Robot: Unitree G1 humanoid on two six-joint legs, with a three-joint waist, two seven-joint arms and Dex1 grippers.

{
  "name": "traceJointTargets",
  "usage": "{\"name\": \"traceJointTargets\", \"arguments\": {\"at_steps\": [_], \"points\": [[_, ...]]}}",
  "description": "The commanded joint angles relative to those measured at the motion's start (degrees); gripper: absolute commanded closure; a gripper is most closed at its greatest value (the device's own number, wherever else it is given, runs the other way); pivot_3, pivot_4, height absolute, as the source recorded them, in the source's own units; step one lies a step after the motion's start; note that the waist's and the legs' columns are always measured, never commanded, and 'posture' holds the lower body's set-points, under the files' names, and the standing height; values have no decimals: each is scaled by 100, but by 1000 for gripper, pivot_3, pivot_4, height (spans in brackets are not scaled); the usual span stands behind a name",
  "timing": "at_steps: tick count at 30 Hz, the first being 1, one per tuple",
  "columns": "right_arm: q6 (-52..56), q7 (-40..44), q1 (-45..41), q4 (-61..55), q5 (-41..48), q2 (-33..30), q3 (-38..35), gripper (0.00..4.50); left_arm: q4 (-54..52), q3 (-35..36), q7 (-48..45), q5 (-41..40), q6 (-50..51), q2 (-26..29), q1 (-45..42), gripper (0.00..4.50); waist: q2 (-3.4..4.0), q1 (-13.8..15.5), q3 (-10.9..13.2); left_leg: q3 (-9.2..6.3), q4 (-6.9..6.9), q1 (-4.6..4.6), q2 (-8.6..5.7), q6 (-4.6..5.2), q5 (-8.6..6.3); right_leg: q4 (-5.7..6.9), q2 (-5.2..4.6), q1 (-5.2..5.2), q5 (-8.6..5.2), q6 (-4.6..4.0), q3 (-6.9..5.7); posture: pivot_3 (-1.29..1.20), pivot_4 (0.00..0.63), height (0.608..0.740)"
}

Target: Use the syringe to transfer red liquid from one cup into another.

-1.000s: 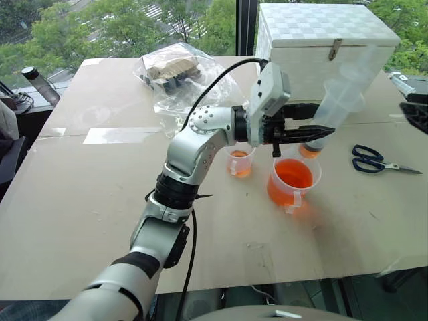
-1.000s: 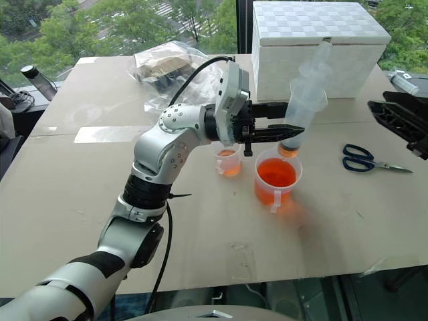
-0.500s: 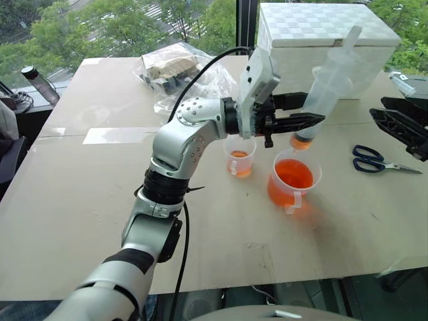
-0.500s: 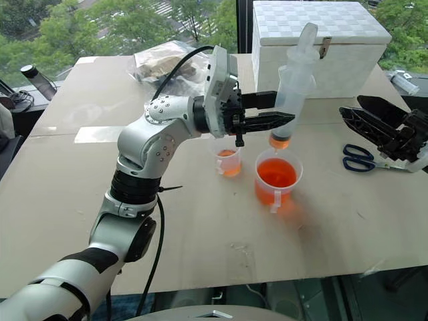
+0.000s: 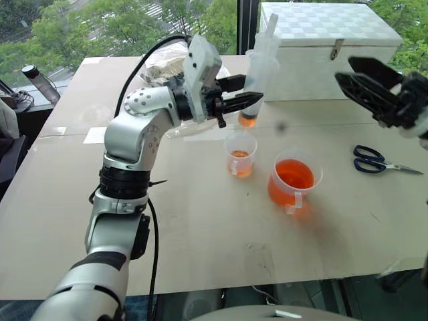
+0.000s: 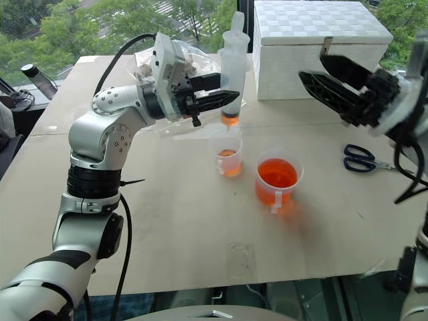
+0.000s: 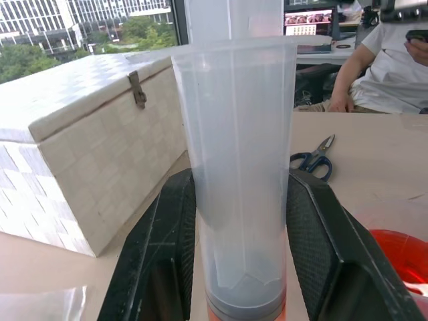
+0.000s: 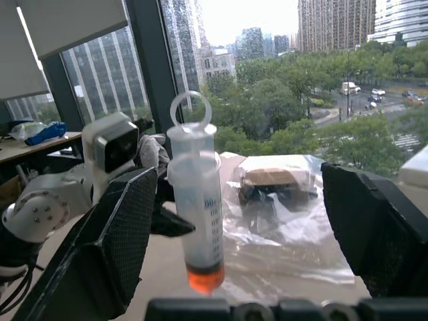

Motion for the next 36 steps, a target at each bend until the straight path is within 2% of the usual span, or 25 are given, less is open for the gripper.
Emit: {"name": "traceJointTargets", "arguments": {"at_steps": [1,9,17,28,36], "points": [[-202,-171,-661,117,-333,192,281,341,-151,58,68,8,-203,-47,59,3108,0,-19,0,0,0,0,0,0,0,0,0,1,0,0,0,0,150,740],[-44,-174,-1529,492,-1010,671,1089,341,-336,53,151,-5,-167,-77,245,3108,1,-38,0,2,-4,0,0,0,0,8,0,-3,0,0,2,0,150,740],[-226,3,-1895,1181,-1913,905,1495,341,-556,79,173,-61,-71,-29,368,3108,1,-33,0,2,-4,0,-1,0,0,9,0,-2,0,0,-1,0,150,740],[-281,171,-2023,1572,-2343,1164,1376,341,-625,93,258,-92,-11,-19,428,3108,2,-68,1,2,-6,0,-1,0,0,11,0,-3,0,0,-1,0,150,740],[-205,326,-1867,1669,-2480,1004,1233,341,-603,94,278,-99,-6,-31,400,3108,2,-72,1,3,-7,0,-1,0,0,10,-1,-2,0,0,0,0,150,740]]}}
